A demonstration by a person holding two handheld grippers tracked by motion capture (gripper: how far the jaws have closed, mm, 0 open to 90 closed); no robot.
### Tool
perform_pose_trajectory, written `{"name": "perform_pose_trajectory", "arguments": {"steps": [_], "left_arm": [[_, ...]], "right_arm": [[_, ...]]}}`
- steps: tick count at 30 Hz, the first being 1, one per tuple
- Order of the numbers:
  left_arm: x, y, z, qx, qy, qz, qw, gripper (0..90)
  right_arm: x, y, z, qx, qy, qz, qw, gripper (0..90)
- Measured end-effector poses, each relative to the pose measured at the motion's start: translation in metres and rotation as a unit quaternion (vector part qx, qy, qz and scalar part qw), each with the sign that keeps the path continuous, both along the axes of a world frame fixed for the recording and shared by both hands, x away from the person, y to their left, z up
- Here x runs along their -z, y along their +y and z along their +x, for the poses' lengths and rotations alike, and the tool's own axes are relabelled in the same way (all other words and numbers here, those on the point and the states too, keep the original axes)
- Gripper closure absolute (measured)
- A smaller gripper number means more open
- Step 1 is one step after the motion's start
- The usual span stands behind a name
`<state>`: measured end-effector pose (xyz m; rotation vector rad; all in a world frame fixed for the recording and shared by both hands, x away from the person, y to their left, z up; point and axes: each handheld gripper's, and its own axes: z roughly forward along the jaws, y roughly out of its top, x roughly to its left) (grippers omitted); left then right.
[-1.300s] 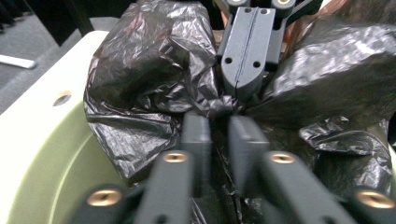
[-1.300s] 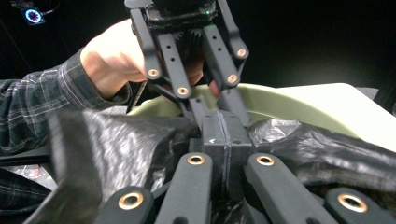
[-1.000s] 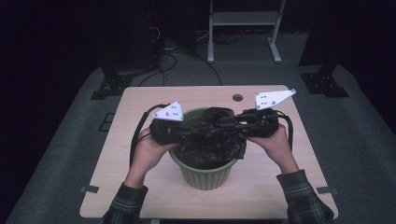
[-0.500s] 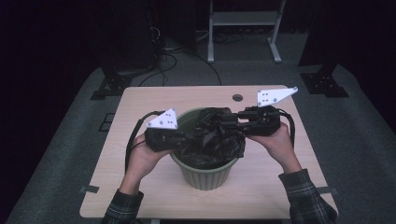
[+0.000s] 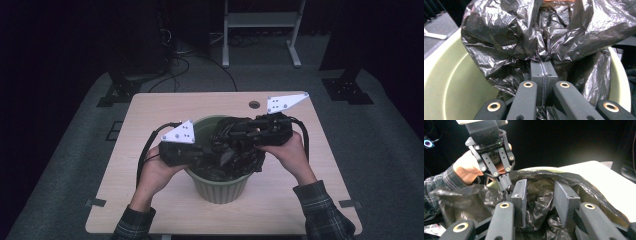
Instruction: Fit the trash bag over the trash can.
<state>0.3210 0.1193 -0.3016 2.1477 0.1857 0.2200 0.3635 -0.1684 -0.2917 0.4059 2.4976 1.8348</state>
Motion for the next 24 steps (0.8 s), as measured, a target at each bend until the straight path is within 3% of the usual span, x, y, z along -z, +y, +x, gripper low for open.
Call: {"name": "perform_pose_trajectory", "arguments": {"steps": [8, 14, 15, 16, 21, 24], "left_arm": [[0.0005, -0.0041, 0.0017, 0.002, 0.003, 0.004, 1.0, 89.9], [0.0016, -0.0073, 0.0006, 0.007, 0.004, 0.006, 0.9999, 89.9], [0.0014, -0.0078, 0.0004, 0.008, 0.003, 0.008, 0.9999, 89.9], [0.0012, -0.0077, 0.0005, 0.007, 0.003, 0.007, 0.9999, 89.9], [0.0017, -0.0029, 0.0038, 0.0, 0.007, 0.001, 1.0, 89.9], [0.0026, -0.0012, 0.0043, -0.001, 0.007, 0.001, 1.0, 89.9]], "right_arm": [[-0.0002, 0.0043, -0.0018, -0.019, 0.009, 0.015, 0.9997, 62.1], [0.0001, 0.0054, -0.0019, -0.019, 0.007, 0.006, 0.9998, 77.0], [0.0007, 0.0062, -0.0016, -0.024, 0.005, 0.005, 0.9997, 87.1], [0.0007, 0.0065, -0.0019, -0.023, 0.0, 0.002, 0.9997, 90.0], [0.0006, 0.005, -0.0044, -0.027, -0.004, -0.004, 0.9996, 90.0], [0.0003, 0.0005, -0.0042, -0.031, 0.004, 0.006, 0.9995, 90.0]]}}
